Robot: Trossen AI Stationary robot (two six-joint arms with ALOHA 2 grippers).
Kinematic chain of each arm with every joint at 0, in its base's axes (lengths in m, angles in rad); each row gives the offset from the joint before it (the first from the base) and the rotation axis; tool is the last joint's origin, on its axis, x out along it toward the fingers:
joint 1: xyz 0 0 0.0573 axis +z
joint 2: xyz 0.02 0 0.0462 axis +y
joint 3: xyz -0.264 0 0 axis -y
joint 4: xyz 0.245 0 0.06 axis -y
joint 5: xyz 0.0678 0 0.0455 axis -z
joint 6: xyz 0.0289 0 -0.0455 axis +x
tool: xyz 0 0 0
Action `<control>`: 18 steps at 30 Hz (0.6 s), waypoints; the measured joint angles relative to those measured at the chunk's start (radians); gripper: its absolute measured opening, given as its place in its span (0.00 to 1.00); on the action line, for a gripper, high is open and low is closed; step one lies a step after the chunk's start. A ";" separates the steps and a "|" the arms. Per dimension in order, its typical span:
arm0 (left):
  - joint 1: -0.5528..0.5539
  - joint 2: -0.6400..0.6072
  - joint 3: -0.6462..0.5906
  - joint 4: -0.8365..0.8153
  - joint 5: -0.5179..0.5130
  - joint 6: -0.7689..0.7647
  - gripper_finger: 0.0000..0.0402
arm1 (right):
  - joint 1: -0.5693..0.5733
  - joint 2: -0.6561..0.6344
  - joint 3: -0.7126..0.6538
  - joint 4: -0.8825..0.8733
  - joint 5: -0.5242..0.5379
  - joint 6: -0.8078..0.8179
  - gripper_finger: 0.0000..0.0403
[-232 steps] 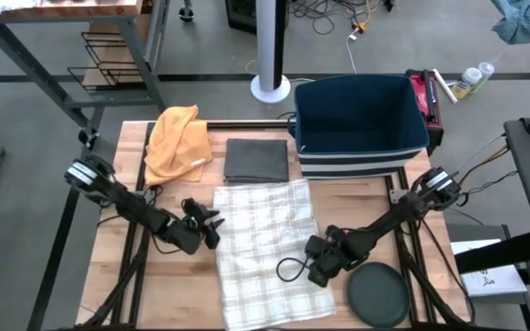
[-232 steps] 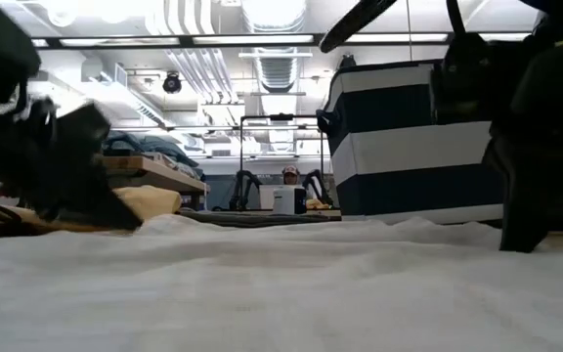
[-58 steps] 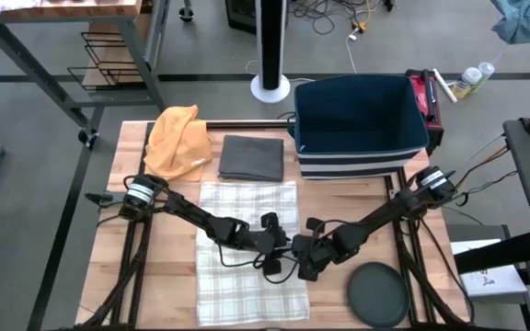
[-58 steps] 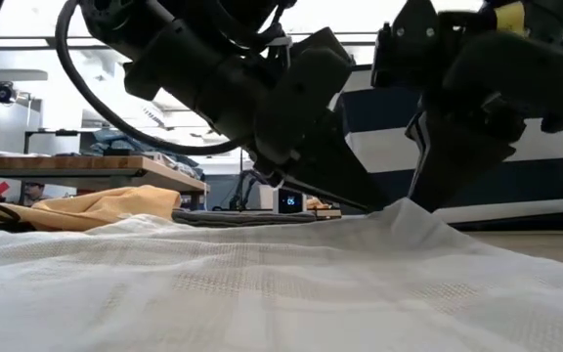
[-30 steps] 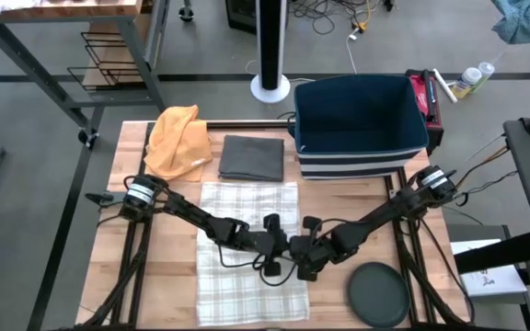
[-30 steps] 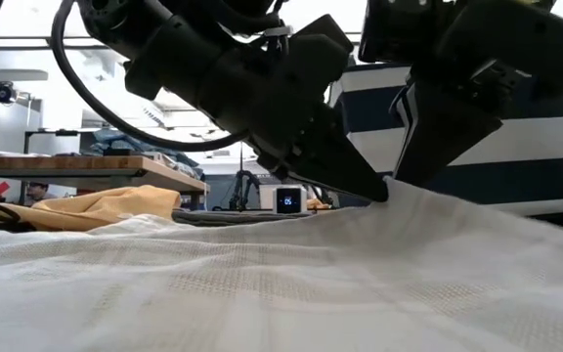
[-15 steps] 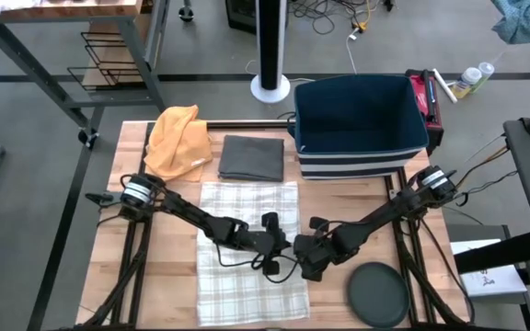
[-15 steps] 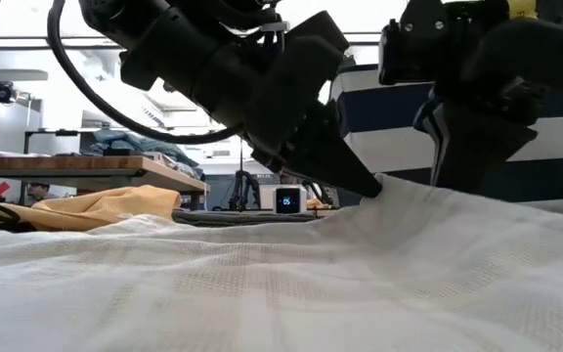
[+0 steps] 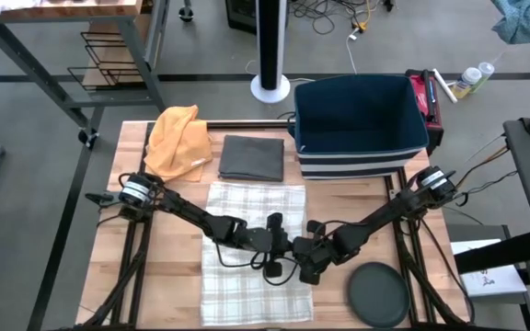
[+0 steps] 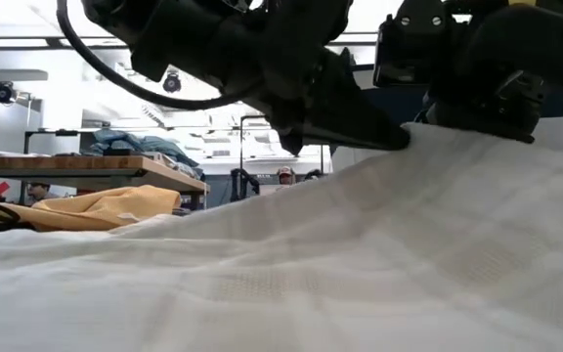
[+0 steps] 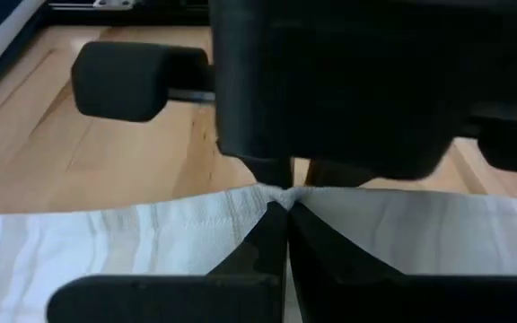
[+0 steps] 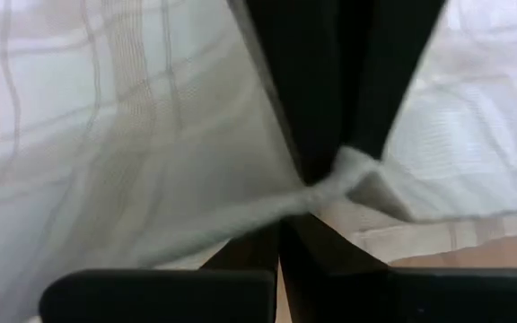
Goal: Fold kitchen towel into neat rectangle
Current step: Fold the white patterned towel
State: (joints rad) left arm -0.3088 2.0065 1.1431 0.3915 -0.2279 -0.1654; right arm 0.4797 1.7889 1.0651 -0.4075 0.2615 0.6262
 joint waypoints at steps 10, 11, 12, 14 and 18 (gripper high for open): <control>0.000 0.002 0.000 -0.112 -0.017 -0.008 0.00 | 0.012 0.000 -0.003 -0.105 -0.027 0.020 0.00; 0.000 0.002 0.000 -0.112 -0.017 -0.008 0.00 | 0.013 0.000 -0.003 -0.108 -0.028 0.020 0.00; 0.000 0.002 0.000 -0.109 -0.017 -0.008 0.00 | 0.014 0.000 -0.003 -0.107 -0.029 0.020 0.00; 0.000 0.002 0.000 -0.094 -0.017 -0.008 0.00 | 0.014 0.000 -0.003 -0.106 -0.029 0.021 0.00; 0.002 0.002 0.000 -0.067 -0.018 -0.008 0.00 | 0.013 0.000 -0.011 -0.102 -0.026 0.018 0.00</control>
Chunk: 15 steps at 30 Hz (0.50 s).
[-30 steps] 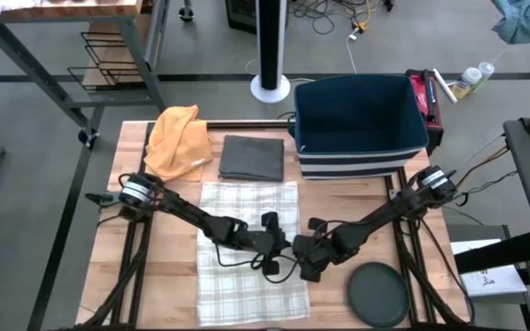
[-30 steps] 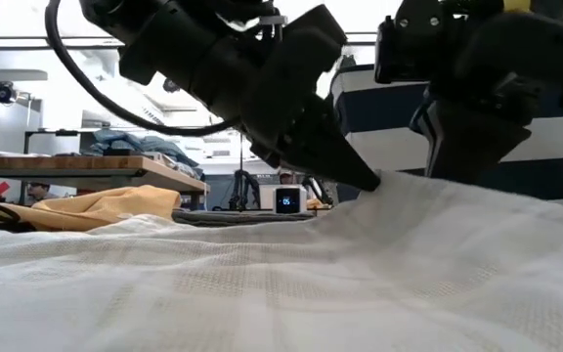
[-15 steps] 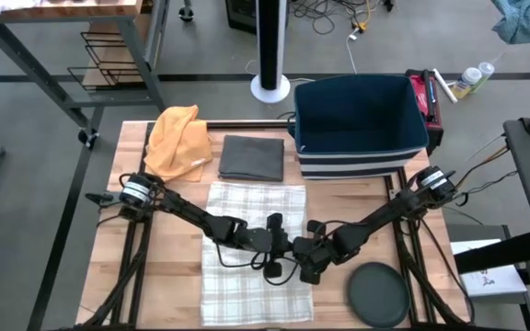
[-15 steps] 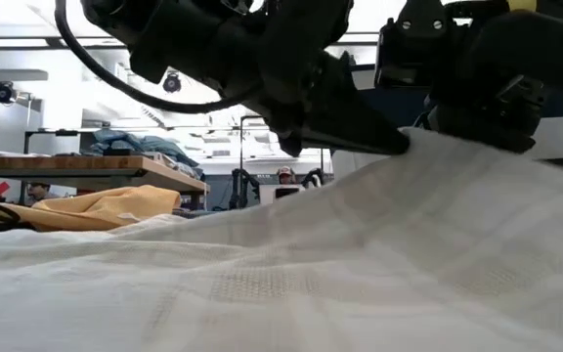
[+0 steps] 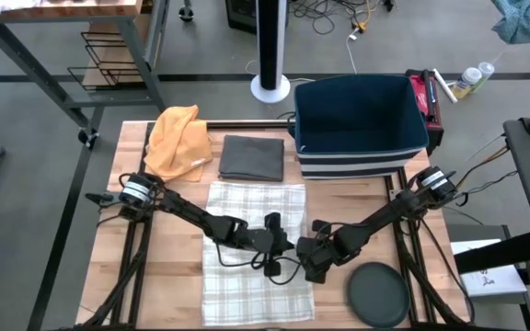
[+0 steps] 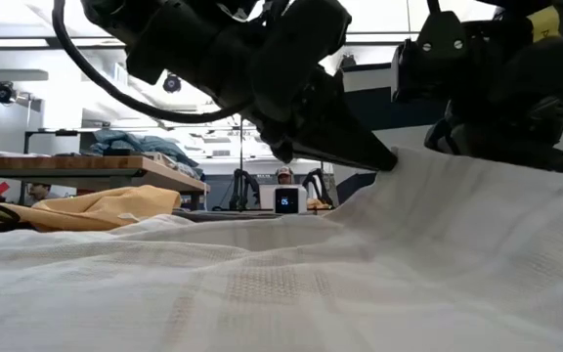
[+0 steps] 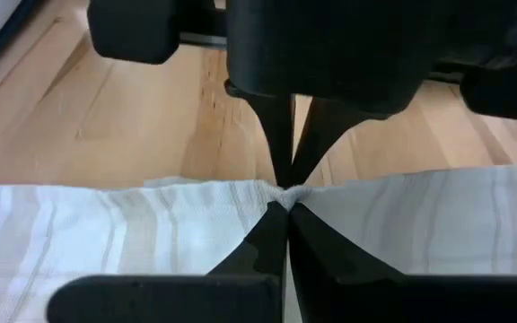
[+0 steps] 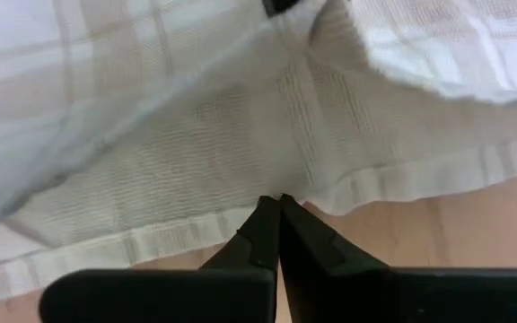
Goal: Fold kitchen towel into neat rectangle
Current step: Fold the white patterned towel
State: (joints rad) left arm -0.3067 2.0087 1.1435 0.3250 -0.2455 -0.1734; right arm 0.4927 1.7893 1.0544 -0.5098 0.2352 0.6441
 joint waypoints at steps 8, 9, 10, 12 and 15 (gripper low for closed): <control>0.001 0.000 0.000 -0.011 0.000 0.007 0.00 | 0.007 0.000 -0.038 -0.007 -0.015 0.043 0.00; 0.001 0.000 0.000 -0.011 0.000 0.007 0.00 | 0.007 0.000 -0.044 -0.003 -0.022 0.050 0.00; 0.001 0.000 0.000 -0.011 0.000 0.007 0.00 | 0.007 -0.002 -0.049 -0.001 -0.034 0.059 0.00; 0.001 0.000 0.000 -0.011 0.000 0.007 0.00 | 0.007 -0.002 -0.052 -0.001 -0.043 0.071 0.00; 0.001 0.000 0.000 -0.011 0.000 0.007 0.00 | 0.008 -0.008 -0.037 -0.013 -0.049 0.065 0.00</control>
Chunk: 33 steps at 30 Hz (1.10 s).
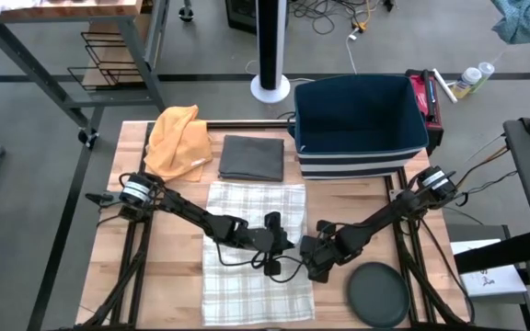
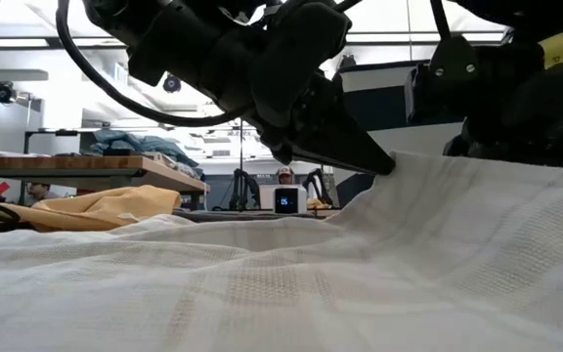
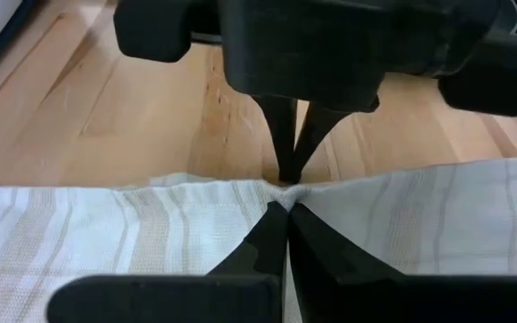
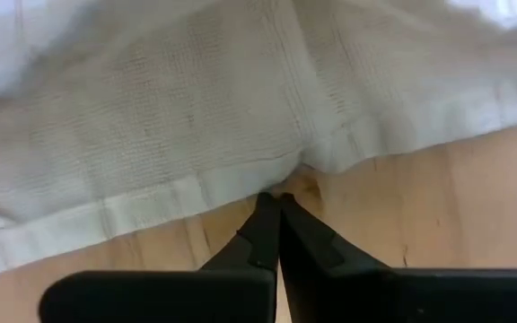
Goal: Fold kitchen towel into neat rectangle
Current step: Fold the white patterned towel
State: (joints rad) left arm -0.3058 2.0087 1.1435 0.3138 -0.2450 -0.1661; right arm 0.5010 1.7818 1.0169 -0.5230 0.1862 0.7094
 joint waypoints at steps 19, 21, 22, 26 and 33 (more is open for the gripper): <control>-0.001 -0.089 -0.001 -0.091 0.020 0.027 0.00 | 0.025 -0.015 -0.076 0.277 0.276 -0.183 0.00; -0.001 -0.103 -0.001 -0.109 0.020 0.029 0.00 | 0.038 -0.031 -0.106 0.344 0.326 -0.218 0.00; -0.001 -0.107 -0.001 -0.106 0.020 0.031 0.00 | 0.039 -0.034 -0.123 0.403 0.334 -0.242 0.00; -0.001 -0.108 -0.001 -0.087 0.026 0.034 0.00 | 0.017 -0.023 -0.226 0.694 0.325 -0.300 0.00; 0.002 -0.071 -0.001 -0.012 0.028 0.027 0.00 | -0.006 0.036 -0.316 0.855 0.272 -0.239 0.00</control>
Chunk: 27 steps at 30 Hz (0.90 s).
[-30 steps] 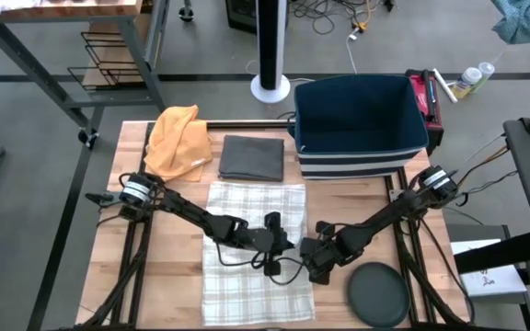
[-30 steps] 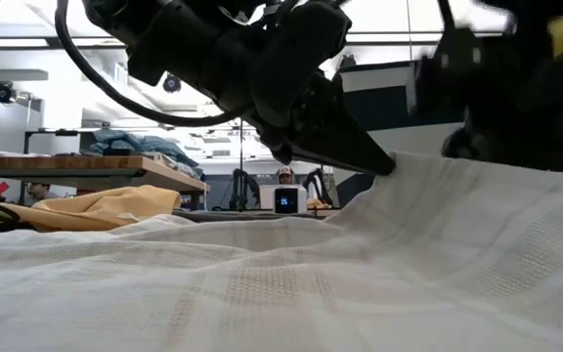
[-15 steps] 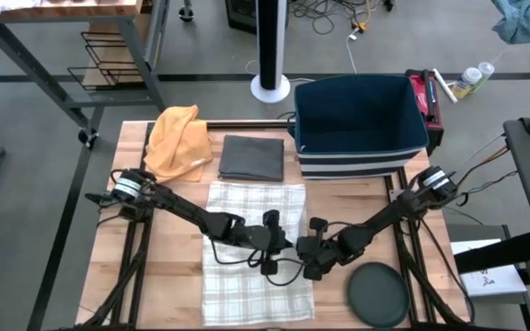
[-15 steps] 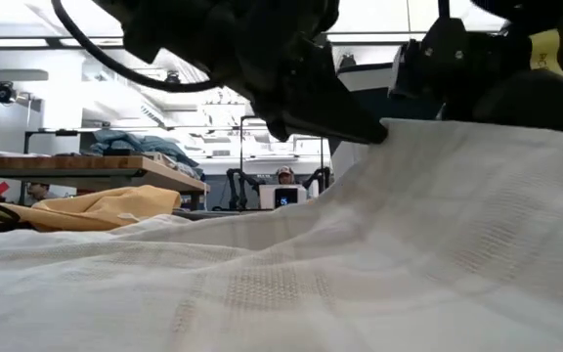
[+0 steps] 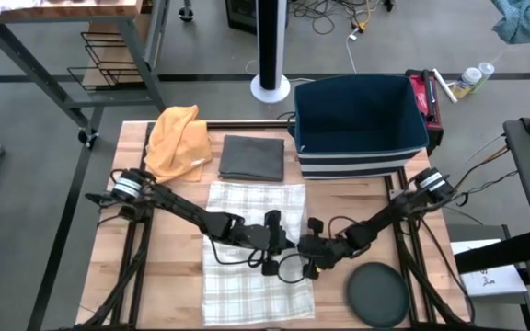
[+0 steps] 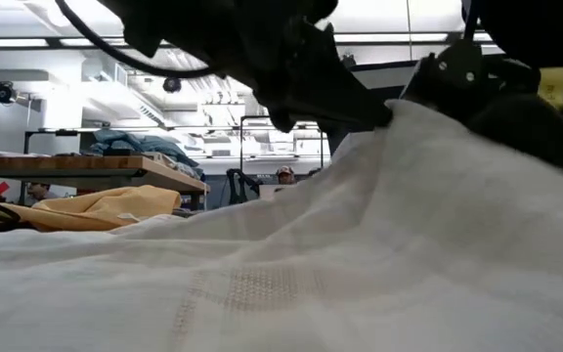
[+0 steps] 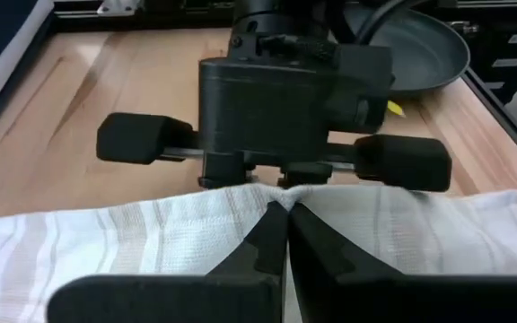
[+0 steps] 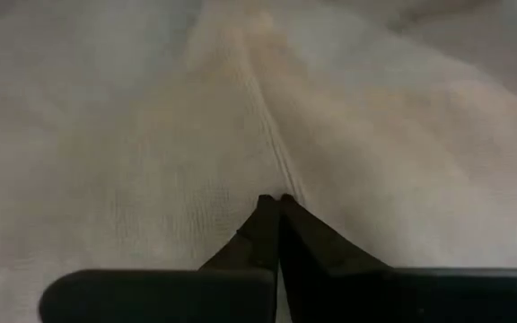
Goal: Fold kitchen towel into neat rectangle
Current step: Fold the white patterned towel
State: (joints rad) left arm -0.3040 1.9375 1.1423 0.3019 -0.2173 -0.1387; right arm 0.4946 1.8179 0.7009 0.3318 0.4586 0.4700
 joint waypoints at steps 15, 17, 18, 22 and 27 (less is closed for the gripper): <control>0.053 0.041 0.010 0.092 0.053 -0.015 0.00 | 0.000 0.041 0.002 0.010 -0.056 0.069 0.00; 0.055 0.041 0.019 0.088 0.064 -0.008 0.00 | 0.000 0.041 0.001 0.009 -0.059 0.069 0.00; 0.056 0.042 0.021 0.088 0.074 -0.008 0.00 | 0.000 0.041 0.001 0.008 -0.059 0.070 0.00; 0.056 0.043 0.027 0.083 0.080 -0.002 0.00 | 0.000 0.041 0.000 0.008 -0.062 0.071 0.00; 0.057 0.043 0.033 0.081 0.085 0.016 0.00 | 0.001 0.041 0.000 0.008 -0.065 0.073 0.00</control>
State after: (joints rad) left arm -0.2466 1.9806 1.1751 0.3829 -0.1326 -0.1225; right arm 0.4953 1.8591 0.7006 0.3393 0.3934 0.5426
